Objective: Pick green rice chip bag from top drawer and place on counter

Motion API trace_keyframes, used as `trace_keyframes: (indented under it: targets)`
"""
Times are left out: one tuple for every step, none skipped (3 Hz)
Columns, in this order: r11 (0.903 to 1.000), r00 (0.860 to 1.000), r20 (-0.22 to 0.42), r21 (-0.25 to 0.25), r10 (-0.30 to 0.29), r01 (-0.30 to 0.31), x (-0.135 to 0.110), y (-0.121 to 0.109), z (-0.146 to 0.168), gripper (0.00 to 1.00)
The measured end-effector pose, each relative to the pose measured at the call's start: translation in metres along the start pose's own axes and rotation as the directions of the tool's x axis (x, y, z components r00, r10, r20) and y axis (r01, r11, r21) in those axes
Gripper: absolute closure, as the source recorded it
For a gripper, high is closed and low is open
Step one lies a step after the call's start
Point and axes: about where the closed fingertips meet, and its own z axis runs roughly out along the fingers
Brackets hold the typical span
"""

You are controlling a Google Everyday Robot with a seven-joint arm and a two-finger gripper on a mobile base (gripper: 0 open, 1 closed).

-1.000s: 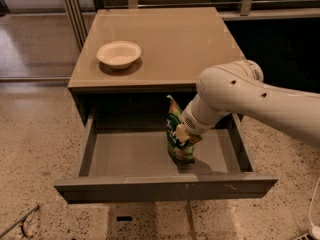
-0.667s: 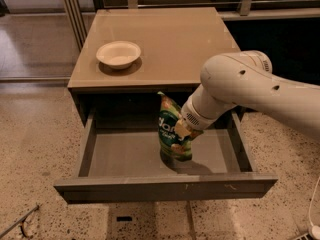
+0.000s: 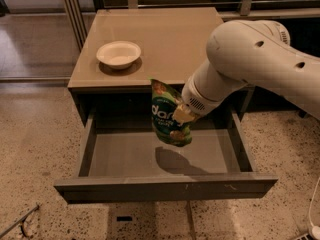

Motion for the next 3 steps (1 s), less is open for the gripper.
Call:
trace_keyframes:
  targets:
    - [0.9965, 0.997, 0.074, 0.079, -0.033, 0.027, -0.038, -0.023, -0.058, 1.00]
    - [0.9960, 0.997, 0.070, 0.081, -0.041, 0.035, -0.041, -0.025, -0.061, 1.00]
    - [0.9992, 0.997, 0.074, 0.029, -0.030, 0.028, -0.047, -0.039, -0.067, 1.00]
